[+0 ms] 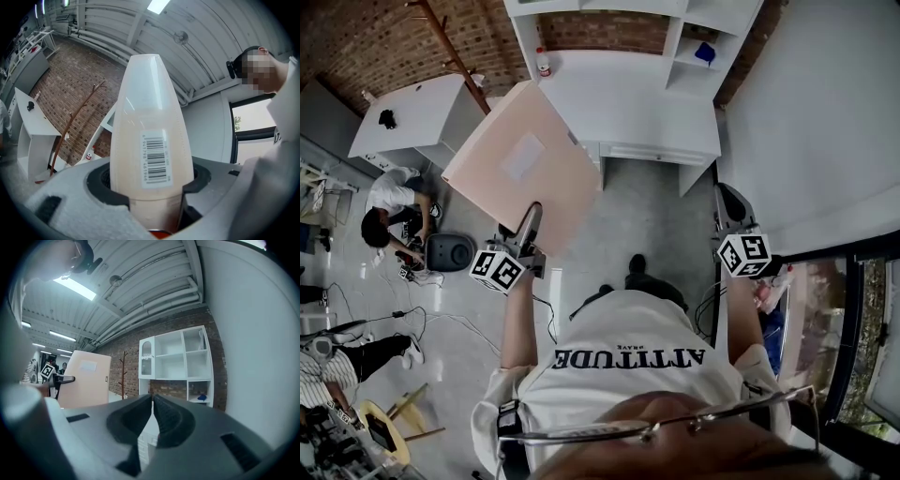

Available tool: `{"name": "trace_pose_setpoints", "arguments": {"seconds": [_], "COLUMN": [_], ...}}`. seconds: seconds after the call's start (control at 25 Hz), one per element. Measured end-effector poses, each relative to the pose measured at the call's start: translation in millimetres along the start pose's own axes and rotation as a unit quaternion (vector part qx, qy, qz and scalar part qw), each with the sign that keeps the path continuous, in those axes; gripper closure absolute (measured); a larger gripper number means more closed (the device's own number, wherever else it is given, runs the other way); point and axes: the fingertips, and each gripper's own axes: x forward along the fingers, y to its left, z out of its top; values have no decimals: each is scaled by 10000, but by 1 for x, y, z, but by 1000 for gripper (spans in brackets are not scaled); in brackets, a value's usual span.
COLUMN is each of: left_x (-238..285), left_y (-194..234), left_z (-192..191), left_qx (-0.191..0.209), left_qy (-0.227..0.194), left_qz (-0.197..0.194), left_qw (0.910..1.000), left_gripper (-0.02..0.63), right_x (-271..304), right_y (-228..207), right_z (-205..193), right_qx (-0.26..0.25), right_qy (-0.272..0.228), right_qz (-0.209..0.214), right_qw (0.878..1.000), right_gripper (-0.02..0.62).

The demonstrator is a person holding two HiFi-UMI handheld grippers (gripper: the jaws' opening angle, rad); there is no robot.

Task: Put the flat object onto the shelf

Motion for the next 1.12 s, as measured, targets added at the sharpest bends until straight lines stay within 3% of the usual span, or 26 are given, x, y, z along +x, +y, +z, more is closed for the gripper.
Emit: {"name": "trace_pose_setpoints", "arguments": {"seconds": [0.48, 1.12], "left_x": [22, 146], "left_y": [10, 53], "left_z": [-3, -14], "left_qx": [2, 101], "left_qy": [13, -23], "left_qz": [69, 210], "left_qw": [10000, 9997], "left_gripper": [314, 314], "right_x": [27, 158], "right_y": [-12, -95], "right_z": [-7, -21], "right_qx": [-7, 124], "right_qy": [82, 148], "right_qz": [50, 254], "right_qw": [10000, 9995], "right_gripper": [563, 563]}}
